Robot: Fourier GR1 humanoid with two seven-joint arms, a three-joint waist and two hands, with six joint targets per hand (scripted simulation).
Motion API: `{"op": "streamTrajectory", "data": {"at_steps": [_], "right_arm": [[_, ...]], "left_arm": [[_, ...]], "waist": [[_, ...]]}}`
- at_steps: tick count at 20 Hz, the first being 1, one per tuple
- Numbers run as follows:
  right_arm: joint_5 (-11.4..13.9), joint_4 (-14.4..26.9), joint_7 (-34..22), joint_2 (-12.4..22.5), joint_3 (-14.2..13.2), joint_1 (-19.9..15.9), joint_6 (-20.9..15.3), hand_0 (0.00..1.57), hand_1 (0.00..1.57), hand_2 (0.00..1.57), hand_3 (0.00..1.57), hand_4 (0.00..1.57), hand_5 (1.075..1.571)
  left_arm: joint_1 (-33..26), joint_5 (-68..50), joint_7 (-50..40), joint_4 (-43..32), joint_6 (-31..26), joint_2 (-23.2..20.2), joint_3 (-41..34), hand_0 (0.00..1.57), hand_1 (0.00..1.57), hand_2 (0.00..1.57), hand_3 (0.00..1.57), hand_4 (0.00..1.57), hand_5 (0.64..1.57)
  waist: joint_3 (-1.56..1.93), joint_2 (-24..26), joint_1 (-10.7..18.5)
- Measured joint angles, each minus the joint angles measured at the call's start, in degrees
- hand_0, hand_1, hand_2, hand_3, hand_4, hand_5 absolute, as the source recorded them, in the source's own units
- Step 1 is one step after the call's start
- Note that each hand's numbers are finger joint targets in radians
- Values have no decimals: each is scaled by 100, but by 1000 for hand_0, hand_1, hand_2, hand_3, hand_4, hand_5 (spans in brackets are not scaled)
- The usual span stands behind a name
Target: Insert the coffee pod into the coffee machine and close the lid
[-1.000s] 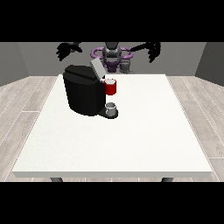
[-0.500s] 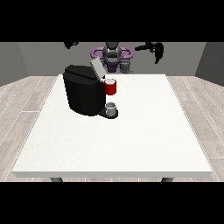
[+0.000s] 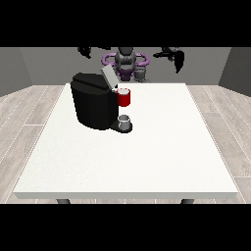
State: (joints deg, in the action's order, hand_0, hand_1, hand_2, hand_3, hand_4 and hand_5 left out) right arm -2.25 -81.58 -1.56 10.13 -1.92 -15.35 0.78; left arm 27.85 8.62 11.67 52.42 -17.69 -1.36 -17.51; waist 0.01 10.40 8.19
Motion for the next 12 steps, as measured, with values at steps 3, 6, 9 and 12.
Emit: {"op": "streamTrajectory", "data": {"at_steps": [3, 6, 9, 12], "right_arm": [[-40, 150, 25, -37, -27, -145, 88, 0, 0, 0, 0, 0, 1571], [-40, 413, 96, -97, -113, -316, 41, 0, 0, 0, 0, 0, 1571], [-102, 590, 142, -97, -176, -447, 135, 0, 0, 0, 0, 0, 1571], [-109, 809, 166, -108, -242, -679, 144, 0, 0, 0, 0, 0, 1571]], "left_arm": [[-259, -169, -128, 412, 18, 17, 141, 0, 0, 0, 0, 0, 1571], [-496, -329, -324, 846, 56, 68, 311, 0, 0, 0, 0, 0, 1571], [-647, -477, -416, 1178, 121, 55, 312, 0, 0, 0, 0, 0, 1571], [-872, -572, -436, 1498, 177, 62, 426, 0, 0, 0, 0, 0, 1571]], "waist": [[0, -133, 18], [0, -236, 136], [0, -439, 75], [1, -626, 42]]}}
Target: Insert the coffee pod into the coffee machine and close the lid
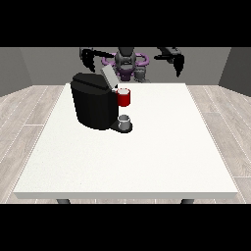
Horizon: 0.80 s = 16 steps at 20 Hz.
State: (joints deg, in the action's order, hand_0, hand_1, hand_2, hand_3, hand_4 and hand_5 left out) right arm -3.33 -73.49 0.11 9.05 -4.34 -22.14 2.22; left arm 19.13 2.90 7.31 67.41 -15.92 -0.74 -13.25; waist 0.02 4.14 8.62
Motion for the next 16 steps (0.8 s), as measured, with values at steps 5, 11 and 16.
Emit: {"op": "streamTrajectory", "data": {"at_steps": [5, 11, 16], "right_arm": [[13, 395, 102, 42, -90, -343, 83, 0, 0, 0, 0, 0, 1571], [181, 738, 251, 46, -43, -690, 129, 0, 0, 0, 0, 0, 1571], [267, 1032, 349, 83, -99, -1044, 143, 0, 0, 0, 0, 0, 1571]], "left_arm": [[-155, -139, -320, 493, 74, -110, 94, 0, 0, 0, 0, 0, 1571], [-386, -191, -371, 913, 188, -220, 217, 0, 0, 0, 0, 0, 1571], [-402, -354, -496, 1192, 277, -246, 269, 0, 0, 0, 0, 0, 1571]], "waist": [[0, -247, -53], [-7, -418, -116], [-10, -562, -107]]}}
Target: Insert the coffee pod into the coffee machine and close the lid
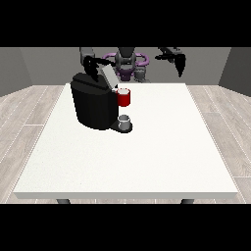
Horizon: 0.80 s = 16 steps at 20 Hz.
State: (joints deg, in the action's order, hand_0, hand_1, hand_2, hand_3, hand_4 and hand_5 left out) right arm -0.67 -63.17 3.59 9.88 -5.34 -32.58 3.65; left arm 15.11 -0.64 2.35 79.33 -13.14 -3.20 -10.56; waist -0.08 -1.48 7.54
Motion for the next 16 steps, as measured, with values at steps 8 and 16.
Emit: {"op": "streamTrajectory", "data": {"at_steps": [8, 16], "right_arm": [[122, 179, 117, -85, 39, -344, -33, 0, 0, 0, 0, 0, 1571], [184, 431, 155, -75, 20, -633, 7, 0, 0, 0, 0, 182, 1571]], "left_arm": [[-55, -75, 89, 86, -17, -198, 17, 0, 0, 0, 0, 0, 1571], [-107, -41, 53, 148, 119, -183, 141, 0, 0, 0, 0, 0, 1571]], "waist": [[-17, -162, -17], [-1, -222, 29]]}}
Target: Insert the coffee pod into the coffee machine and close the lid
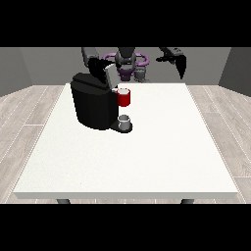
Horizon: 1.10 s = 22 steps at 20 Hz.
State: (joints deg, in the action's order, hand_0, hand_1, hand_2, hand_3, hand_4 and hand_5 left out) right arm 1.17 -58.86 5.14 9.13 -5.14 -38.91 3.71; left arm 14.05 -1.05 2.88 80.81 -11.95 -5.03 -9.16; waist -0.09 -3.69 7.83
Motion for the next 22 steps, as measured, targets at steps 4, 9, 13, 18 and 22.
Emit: {"op": "streamTrajectory", "data": {"at_steps": [4, 9, 13, 18, 22], "right_arm": [[51, 73, -167, -135, 76, -147, -69, 0, 0, 0, 0, 140, 1571], [340, -3, -280, -281, 397, -351, -113, 0, 0, 0, 0, 125, 1571], [522, 79, -249, -249, 441, -582, -136, 0, 0, 0, 0, 110, 1571], [607, 169, -250, -319, 426, -818, -154, 0, 0, 0, 0, 126, 1571], [561, 56, -85, -518, 527, -637, -32, 0, 0, 0, 0, 178, 1571]], "left_arm": [[43, -71, 22, -104, 40, -51, -69, 0, 0, 0, 0, 141, 1571], [88, -57, 139, -350, 78, -151, -148, 0, 0, 0, 0, 156, 1571], [54, -56, 264, -383, 79, -141, -103, 0, 0, 0, 0, 167, 1571], [185, -142, 266, -396, 75, -176, -108, 0, 0, 0, 0, 121, 1571], [68, -142, 431, -407, 57, -207, -110, 0, 0, 0, 0, 185, 1571]], "waist": [[15, -15, -36], [13, -23, -94], [10, -82, -7], [8, -95, 7], [10, 77, -97]]}}
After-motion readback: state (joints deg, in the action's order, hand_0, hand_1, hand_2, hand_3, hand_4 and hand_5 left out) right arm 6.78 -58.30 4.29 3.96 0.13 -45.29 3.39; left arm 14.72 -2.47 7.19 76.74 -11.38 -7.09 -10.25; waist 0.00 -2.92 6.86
